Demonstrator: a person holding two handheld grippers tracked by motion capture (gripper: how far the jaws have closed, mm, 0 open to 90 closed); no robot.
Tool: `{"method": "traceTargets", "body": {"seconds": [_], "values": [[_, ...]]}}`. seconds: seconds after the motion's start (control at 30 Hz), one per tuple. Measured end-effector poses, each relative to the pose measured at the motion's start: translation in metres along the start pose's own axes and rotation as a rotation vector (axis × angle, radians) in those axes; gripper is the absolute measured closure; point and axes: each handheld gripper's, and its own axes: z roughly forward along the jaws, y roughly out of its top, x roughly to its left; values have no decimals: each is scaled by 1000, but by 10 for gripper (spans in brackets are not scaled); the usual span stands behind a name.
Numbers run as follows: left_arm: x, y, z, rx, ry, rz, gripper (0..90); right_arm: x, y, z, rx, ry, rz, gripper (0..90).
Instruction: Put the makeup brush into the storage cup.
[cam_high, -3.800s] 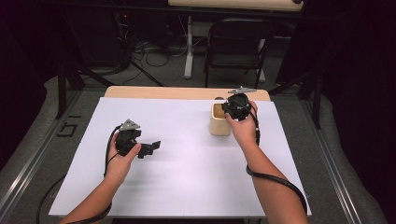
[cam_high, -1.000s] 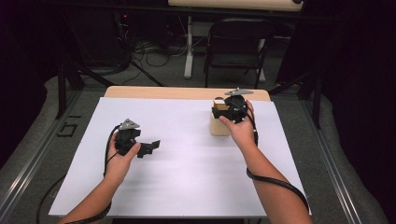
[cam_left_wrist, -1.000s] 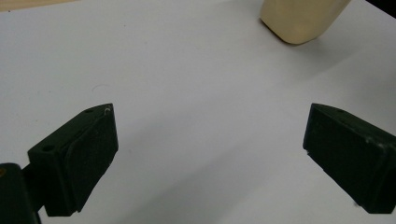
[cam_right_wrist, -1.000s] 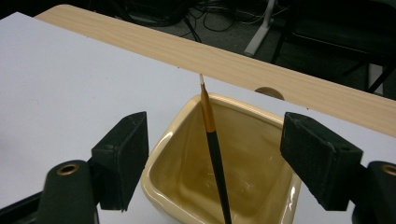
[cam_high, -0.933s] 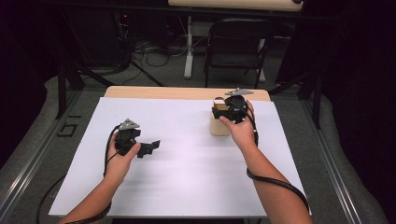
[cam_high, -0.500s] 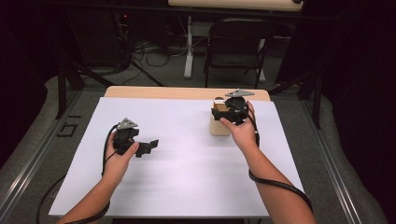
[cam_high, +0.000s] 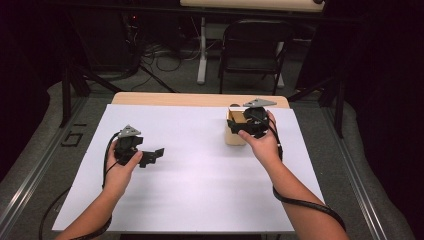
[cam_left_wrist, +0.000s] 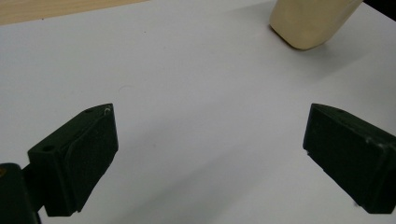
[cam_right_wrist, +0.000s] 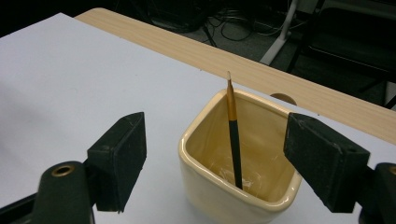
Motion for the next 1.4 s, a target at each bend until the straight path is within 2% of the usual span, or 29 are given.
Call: {"method": "traceTargets", "body": {"seconds": [0.17,0.27,0.43,0.7,0.9,1.1,1.4], "values": [[2,-1,-5,-5,0,-4,37,1,-2,-7,-6,15,-3,210],[4,-2,-8,-2,2,0,36,3,-8,-12,-4,17,-31,206],[8,-5,-14,-1,13,10,37,3,-15,-18,0,24,-44,204],[17,-13,-22,-5,25,-11,42,3,-34,-28,0,30,-57,204],[25,-19,-25,-8,32,-19,43,2,-45,-30,2,33,-43,203],[33,-26,-29,-14,40,-42,43,-6,-59,-33,0,23,-10,204],[42,-41,-35,-23,40,-66,46,-10,-75,-39,0,11,-4,216]]}}
